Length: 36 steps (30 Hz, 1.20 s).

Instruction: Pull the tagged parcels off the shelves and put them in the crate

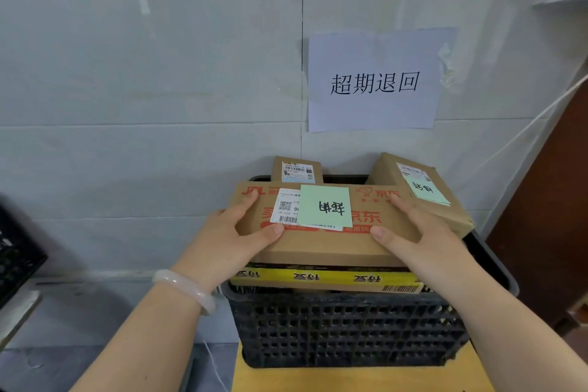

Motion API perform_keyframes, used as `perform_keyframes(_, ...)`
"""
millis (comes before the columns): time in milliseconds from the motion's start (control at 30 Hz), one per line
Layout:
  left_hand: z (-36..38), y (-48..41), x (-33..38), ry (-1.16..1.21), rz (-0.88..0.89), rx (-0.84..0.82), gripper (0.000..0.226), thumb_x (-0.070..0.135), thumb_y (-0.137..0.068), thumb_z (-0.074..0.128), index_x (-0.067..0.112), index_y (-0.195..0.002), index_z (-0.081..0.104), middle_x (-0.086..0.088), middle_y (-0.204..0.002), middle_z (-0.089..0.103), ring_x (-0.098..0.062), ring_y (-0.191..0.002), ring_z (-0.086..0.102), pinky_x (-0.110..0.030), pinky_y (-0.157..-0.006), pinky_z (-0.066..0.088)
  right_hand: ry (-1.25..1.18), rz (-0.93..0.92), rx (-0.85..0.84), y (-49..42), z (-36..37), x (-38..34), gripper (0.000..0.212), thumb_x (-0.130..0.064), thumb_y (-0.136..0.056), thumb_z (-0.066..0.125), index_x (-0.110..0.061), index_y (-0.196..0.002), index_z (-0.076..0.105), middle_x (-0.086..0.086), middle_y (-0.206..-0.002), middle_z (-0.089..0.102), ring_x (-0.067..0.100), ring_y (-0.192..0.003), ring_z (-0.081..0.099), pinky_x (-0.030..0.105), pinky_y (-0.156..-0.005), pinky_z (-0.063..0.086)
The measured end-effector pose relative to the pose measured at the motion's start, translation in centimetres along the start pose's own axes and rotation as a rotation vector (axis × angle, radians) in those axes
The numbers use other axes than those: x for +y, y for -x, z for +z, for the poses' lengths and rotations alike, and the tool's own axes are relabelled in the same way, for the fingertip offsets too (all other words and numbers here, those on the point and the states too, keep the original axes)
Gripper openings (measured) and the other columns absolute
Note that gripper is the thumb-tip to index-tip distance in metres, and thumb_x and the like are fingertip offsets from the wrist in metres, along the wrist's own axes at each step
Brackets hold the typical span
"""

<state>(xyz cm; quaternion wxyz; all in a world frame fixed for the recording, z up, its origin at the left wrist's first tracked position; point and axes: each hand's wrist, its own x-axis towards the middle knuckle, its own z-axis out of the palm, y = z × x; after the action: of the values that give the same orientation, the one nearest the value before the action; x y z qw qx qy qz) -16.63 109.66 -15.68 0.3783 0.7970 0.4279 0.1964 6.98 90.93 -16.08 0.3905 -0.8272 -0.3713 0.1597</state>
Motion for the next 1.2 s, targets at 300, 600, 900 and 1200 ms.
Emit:
perform_keyframes(300, 3.5, -2.3, -1.2, 0.044, 0.006, -0.081, 0.086, 0.064, -0.079, 0.065, 0.046, -0.151, 0.023, 0.005, -0.154, 0.034, -0.017, -0.133, 0.041, -0.028, -0.100, 0.036, 0.034, 0.075, -0.018, -1.9, 0.9, 3.0, 0.083, -0.079, -0.068, 0.059, -0.057, -0.141, 0.029, -0.007, -0.153, 0.030, 0.019, -0.134, 0.037, 0.043, -0.103, 0.038)
perform_keyframes(600, 3.8, -2.5, -2.1, 0.038, 0.032, -0.081, 0.093, 0.072, -0.071, 0.060, 0.044, -0.151, 0.023, 0.009, -0.149, 0.038, -0.006, -0.117, 0.039, -0.023, -0.094, 0.035, 0.032, 0.033, 0.006, -2.5, 1.3, 3.3, 0.083, -0.078, -0.069, 0.059, -0.054, -0.143, 0.031, -0.009, -0.151, 0.034, 0.015, -0.131, 0.039, 0.040, -0.104, 0.039)
perform_keyframes(900, 4.0, -1.9, -4.4, 0.037, 0.005, -0.048, 0.092, 0.071, -0.071, 0.061, 0.049, -0.150, 0.020, 0.013, -0.136, 0.038, -0.005, -0.114, 0.038, -0.024, -0.092, 0.036, 0.082, 0.005, 0.000, -1.6, 3.2, 3.6, 0.085, -0.078, -0.071, 0.057, -0.057, -0.144, 0.021, -0.006, -0.155, 0.025, 0.016, -0.137, 0.033, 0.042, -0.110, 0.035)
perform_keyframes(1200, 3.8, -1.4, -6.3, -0.349, -0.081, -0.047, 0.101, 0.095, -0.058, 0.032, 0.055, -0.149, 0.011, 0.003, -0.134, 0.051, -0.026, -0.128, 0.036, -0.043, -0.103, 0.039, 0.151, -0.007, -0.094, -1.7, 4.7, 4.1, 0.090, -0.084, -0.068, 0.049, -0.057, -0.145, 0.011, -0.013, -0.151, 0.019, 0.015, -0.134, 0.033, 0.040, -0.104, 0.039)
